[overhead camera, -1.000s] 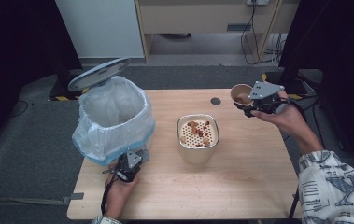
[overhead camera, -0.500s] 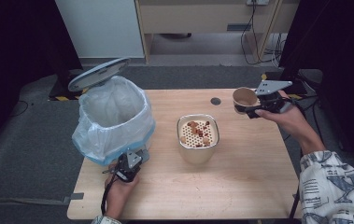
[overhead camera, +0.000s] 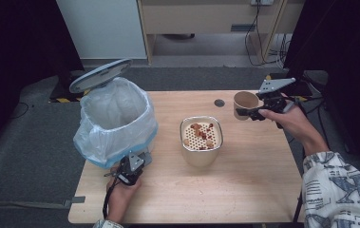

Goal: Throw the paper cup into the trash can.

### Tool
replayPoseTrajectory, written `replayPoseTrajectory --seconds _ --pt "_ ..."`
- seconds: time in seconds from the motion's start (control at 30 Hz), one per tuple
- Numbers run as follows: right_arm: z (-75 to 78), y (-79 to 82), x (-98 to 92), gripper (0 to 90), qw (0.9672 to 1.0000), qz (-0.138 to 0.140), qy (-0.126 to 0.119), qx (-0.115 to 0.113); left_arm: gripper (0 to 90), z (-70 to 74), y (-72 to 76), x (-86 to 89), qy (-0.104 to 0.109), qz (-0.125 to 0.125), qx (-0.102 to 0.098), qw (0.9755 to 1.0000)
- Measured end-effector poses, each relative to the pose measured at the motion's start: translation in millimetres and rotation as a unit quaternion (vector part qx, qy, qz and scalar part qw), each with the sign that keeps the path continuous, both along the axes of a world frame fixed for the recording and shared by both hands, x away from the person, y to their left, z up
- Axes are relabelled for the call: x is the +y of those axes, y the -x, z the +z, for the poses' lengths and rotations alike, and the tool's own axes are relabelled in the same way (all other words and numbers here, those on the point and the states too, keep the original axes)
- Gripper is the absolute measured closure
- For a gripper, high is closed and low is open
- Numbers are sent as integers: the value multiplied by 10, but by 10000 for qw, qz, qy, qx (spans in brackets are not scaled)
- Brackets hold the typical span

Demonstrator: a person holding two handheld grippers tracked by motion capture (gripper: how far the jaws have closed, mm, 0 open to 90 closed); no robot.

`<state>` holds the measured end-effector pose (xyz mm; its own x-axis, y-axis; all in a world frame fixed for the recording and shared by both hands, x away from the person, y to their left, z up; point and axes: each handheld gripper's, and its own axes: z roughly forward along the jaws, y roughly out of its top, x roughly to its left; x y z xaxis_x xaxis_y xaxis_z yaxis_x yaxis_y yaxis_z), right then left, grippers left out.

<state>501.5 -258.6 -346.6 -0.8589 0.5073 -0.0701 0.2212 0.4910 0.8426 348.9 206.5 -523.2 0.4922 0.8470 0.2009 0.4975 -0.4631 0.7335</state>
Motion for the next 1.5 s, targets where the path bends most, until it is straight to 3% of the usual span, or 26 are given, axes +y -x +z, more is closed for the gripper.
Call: replayPoseTrajectory --seconds 0.5,0.9,1.5 --pt "154 19 139 323 9994 23 -147 314 894 1 -1 -1 -4 -2 2 10000" --pt "317 22 343 326 9993 24 -100 365 894 3 -1 0 -27 -12 8 10000" --pt "417 9 626 327 9988 38 -121 481 894 3 -2 -1 -10 -7 7 10000"
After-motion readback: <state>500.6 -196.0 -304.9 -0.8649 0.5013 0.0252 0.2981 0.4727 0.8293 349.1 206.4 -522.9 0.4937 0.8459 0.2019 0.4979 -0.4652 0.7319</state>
